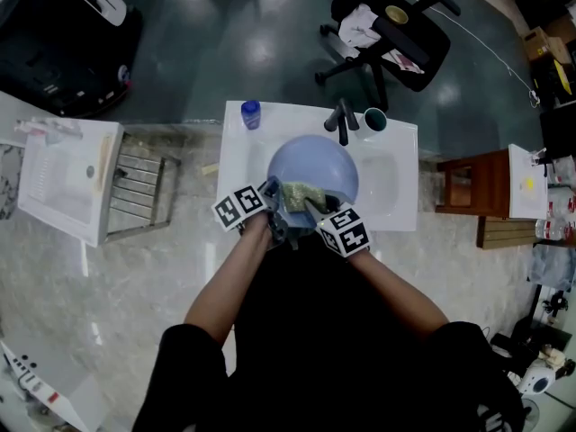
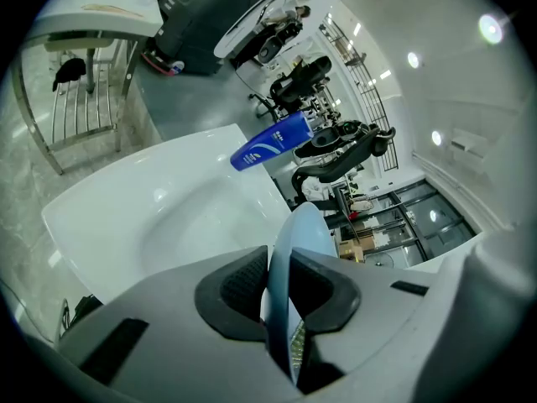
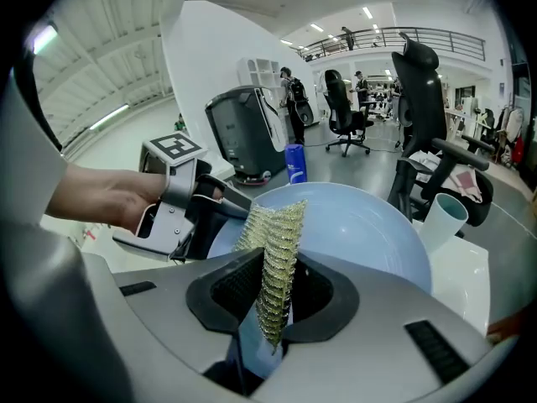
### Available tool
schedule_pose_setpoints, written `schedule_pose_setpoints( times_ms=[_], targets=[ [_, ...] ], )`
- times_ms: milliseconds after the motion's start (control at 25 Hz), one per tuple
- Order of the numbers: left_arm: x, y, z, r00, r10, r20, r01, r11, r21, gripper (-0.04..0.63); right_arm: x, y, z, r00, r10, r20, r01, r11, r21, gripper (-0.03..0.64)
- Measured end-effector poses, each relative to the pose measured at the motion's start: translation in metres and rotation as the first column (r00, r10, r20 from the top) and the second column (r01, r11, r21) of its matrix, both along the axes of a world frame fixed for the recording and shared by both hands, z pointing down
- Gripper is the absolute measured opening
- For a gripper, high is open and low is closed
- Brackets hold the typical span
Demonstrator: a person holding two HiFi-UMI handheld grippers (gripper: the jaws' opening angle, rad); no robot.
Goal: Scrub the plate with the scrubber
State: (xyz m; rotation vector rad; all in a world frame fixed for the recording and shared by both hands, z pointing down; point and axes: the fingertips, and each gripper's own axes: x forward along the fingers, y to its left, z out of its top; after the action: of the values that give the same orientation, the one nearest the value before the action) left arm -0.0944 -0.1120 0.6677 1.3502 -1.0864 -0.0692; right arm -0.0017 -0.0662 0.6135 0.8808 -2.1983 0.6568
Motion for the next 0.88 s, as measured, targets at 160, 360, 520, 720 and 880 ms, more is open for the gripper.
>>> schedule_pose_setpoints(
  times_ms=[160,360,520,720,880],
  targets=[
    [-0.005,0.003,-0.003,1.0,-0.015,-0.004,0.015,1.0,0.006,0.044,-0.005,-0.006,0.0,0.999,0.022,0.033,-0.021,1.0,-0.022,0.067],
    [-0.01,0.009,-0.005,1.0,-0.005,0.007,0.005,1.0,0.022,0.044,-0.008,-0.012,0.001,0.997,0.036,0.064,-0.033,0.999,-0.039,0.067],
    [-0.013,0.014,-0.01,0.999,0.027,0.041,-0.03,0.998,0.059,0.04,-0.012,-0.012,-0.003,0.989,0.033,0.141,-0.021,0.996,-0.082,0.067],
    [-0.018,0.019,-0.018,0.997,0.047,0.057,-0.052,0.995,0.09,0.035,-0.012,-0.024,-0.015,0.983,-0.004,0.181,0.017,0.998,-0.068,0.067],
    [-0.015,0.024,-0.023,0.996,0.061,0.069,-0.068,0.992,0.109,0.035,-0.015,-0.038,-0.021,0.98,-0.025,0.195,0.04,0.996,-0.076,0.066]
  ],
)
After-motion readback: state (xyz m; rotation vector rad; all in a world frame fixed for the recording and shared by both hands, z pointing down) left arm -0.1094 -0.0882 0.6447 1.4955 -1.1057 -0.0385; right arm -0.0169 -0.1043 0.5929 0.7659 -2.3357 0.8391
